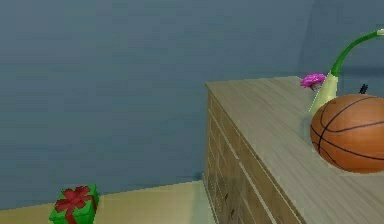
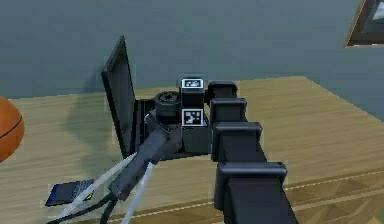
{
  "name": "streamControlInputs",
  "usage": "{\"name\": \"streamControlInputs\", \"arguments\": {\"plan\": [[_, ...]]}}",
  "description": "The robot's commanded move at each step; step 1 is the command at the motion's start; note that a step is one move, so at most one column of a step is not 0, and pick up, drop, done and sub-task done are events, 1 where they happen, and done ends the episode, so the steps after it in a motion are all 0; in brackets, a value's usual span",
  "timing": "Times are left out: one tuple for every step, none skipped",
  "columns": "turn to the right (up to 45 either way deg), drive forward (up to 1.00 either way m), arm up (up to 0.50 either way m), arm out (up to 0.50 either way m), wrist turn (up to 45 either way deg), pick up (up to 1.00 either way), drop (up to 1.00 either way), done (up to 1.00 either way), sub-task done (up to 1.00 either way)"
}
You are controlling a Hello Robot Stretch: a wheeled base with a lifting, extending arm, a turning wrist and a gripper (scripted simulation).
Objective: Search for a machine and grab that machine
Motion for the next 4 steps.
{"name": "streamControlInputs", "arguments": {"plan": [[0.0, 0.0, 0.0, 0.0, 45.0, 0.0, 0.0, 0.0, 0.0], [0.0, 0.0, 0.0, 0.0, 45.0, 0.0, 0.0, 0.0, 0.0], [0.0, 0.0, 0.0, 0.0, 9.0, 0.0, 0.0, 0.0, 0.0], [0.0, 0.0, 0.0, 0.0, 0.0, 1.0, 0.0, 0.0, 0.0]]}}
